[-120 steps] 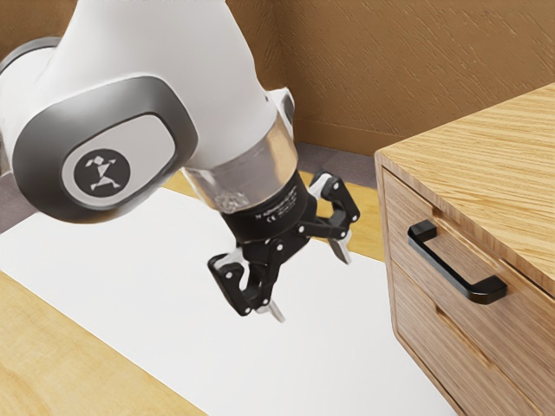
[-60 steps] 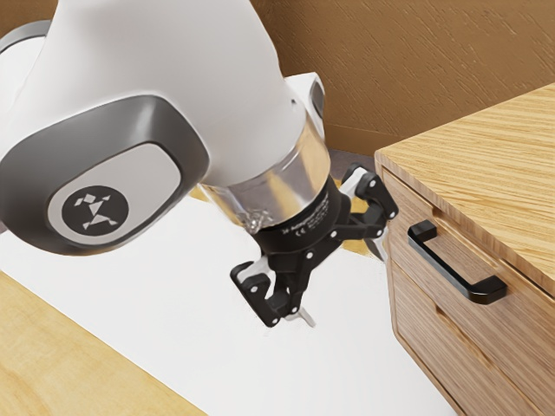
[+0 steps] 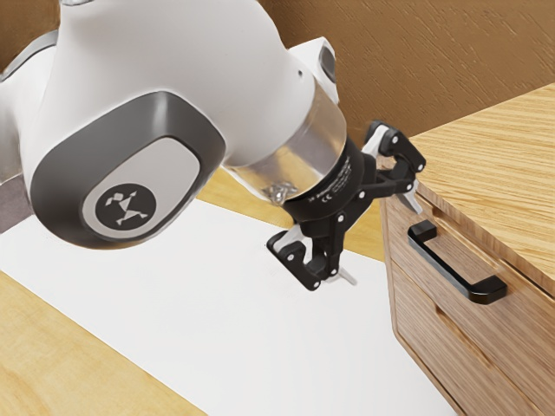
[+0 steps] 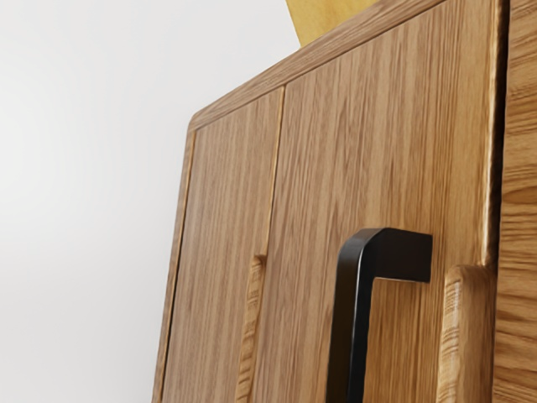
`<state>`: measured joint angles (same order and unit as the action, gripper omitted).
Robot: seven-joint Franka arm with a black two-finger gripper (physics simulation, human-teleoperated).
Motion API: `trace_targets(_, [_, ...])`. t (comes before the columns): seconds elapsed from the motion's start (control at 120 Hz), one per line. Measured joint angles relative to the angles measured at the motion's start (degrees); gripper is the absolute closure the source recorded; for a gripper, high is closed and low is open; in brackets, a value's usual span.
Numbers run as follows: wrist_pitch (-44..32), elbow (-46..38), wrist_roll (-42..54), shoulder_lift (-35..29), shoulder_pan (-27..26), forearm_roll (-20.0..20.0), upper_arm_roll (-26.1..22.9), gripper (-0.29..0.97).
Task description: Pull the drawer handle with one arm to open the drawer
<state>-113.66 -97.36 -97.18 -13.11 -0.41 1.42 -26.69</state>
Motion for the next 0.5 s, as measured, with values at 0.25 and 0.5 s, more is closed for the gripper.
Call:
trace_targets(0.25, [-1.84,1.57,0.32,3.47,0.03,0.73,-0.20,0.02])
trace_targets(0.5, [-2.39,1.60,0.53,5.51,-0.04,0.82,-0.56,0.03])
